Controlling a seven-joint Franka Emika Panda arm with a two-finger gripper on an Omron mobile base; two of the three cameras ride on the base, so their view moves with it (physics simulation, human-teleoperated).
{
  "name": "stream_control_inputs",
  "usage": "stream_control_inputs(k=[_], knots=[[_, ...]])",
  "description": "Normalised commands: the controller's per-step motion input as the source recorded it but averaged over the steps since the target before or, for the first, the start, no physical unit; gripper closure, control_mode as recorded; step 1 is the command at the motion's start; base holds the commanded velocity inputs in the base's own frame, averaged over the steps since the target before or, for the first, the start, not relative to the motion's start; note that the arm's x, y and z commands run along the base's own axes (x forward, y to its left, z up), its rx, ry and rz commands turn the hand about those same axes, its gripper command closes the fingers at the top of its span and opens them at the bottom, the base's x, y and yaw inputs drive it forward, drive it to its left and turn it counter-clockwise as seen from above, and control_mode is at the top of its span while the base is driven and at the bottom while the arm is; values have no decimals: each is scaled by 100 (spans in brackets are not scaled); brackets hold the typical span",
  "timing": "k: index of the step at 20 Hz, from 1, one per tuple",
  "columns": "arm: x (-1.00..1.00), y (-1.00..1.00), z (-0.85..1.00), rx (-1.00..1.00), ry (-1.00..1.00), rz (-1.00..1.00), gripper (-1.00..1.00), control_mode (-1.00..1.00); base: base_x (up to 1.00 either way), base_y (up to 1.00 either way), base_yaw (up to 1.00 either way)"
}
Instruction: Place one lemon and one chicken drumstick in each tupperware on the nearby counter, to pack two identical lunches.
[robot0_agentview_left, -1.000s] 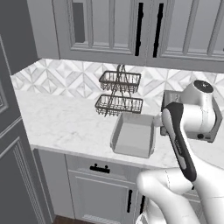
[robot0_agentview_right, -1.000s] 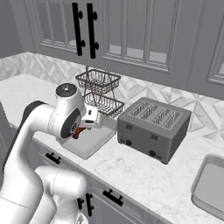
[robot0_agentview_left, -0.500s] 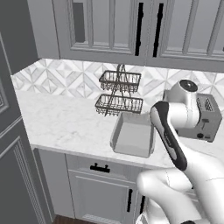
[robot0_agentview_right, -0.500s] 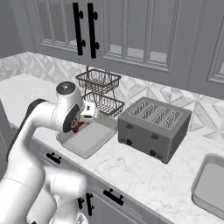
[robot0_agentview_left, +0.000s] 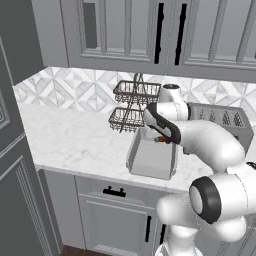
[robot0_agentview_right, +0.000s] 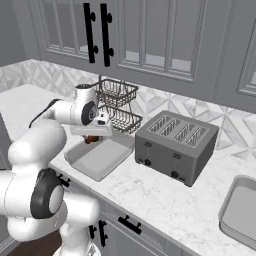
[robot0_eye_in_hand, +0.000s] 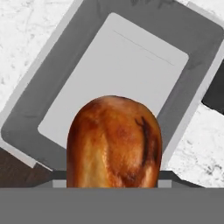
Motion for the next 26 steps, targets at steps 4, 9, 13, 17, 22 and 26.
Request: stream_control_inputs(k=[4, 9, 13, 17, 22, 26], knots=[[20, 0, -46, -3, 16, 0, 100, -100, 0, 0, 0], [21, 0, -72, 0, -7, 0, 100, -100, 0, 0, 0], [54, 8, -71, 0, -11, 0, 100, -100, 0, 0, 0], [57, 14, -65, 0, -8, 0, 100, -100, 0, 0, 0], [6, 1, -33, 0, -6, 0, 100, -100, 0, 0, 0], [0, 0, -39, 0, -5, 0, 100, -100, 0, 0, 0]])
